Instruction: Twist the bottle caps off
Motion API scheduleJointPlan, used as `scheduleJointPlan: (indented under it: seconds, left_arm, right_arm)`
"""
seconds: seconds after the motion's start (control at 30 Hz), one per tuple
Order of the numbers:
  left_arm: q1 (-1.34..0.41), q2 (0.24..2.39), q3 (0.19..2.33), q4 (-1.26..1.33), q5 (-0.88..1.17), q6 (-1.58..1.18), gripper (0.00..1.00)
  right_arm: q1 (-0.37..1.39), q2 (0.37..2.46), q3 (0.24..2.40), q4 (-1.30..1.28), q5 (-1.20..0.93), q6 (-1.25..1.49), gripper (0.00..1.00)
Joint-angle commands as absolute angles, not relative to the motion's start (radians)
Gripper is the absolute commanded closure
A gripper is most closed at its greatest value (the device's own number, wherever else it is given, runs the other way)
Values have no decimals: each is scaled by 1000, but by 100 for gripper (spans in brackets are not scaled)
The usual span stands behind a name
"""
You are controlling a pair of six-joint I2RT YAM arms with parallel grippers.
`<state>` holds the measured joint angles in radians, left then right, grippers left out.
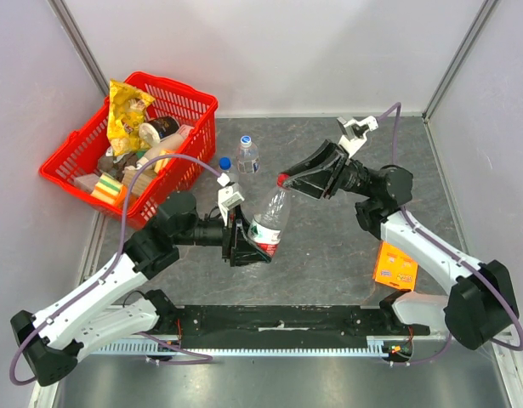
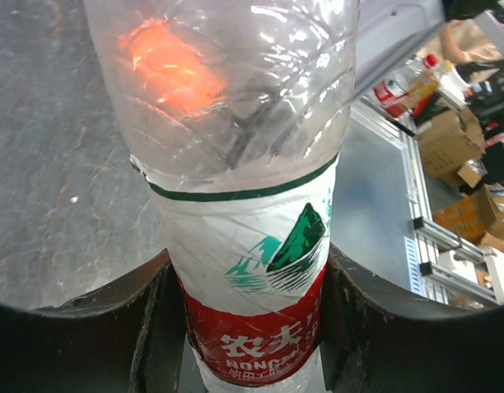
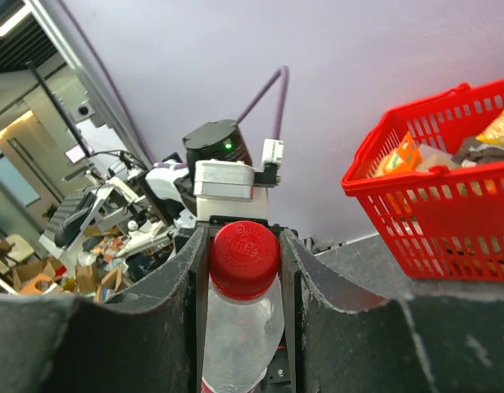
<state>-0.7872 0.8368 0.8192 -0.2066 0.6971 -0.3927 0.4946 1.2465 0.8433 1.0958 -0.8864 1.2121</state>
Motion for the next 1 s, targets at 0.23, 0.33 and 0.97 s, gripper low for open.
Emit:
scheduleJointPlan:
  seconds: [0.23, 0.33, 0.97]
  left_arm:
    - [-788, 862, 831, 58, 963, -518, 60]
    - [-790, 896, 850, 75, 1020, -531, 60]
    - [-788, 879, 851, -98, 867, -427, 62]
  right_arm:
    - [506, 1155, 897, 1252, -1058, 1229, 100]
    - [506, 1141, 894, 1267, -1058, 1230, 100]
    - [508, 1053, 968, 834, -962, 948, 2]
